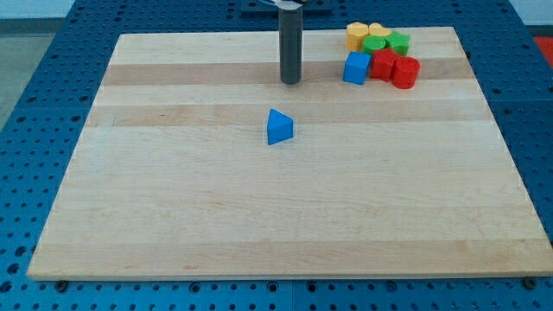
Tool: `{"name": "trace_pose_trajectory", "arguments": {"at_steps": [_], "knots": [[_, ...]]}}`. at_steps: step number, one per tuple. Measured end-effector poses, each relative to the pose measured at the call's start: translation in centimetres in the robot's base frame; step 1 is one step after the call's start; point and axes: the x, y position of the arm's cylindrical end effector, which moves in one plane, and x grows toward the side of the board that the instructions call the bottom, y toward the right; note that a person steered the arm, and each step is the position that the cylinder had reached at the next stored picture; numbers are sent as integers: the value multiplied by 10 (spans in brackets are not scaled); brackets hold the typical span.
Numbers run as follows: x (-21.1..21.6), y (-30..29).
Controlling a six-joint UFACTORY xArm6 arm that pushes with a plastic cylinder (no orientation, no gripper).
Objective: Point your arm to the green star
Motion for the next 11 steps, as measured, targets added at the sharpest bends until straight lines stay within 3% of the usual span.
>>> {"name": "trace_pose_trajectory", "arguments": {"at_steps": [1, 3, 4, 5, 6, 7, 11], "knots": [[23, 12], [48, 149], [46, 226], [19, 257], [-22, 261], [-36, 261], [-50, 186]]}}
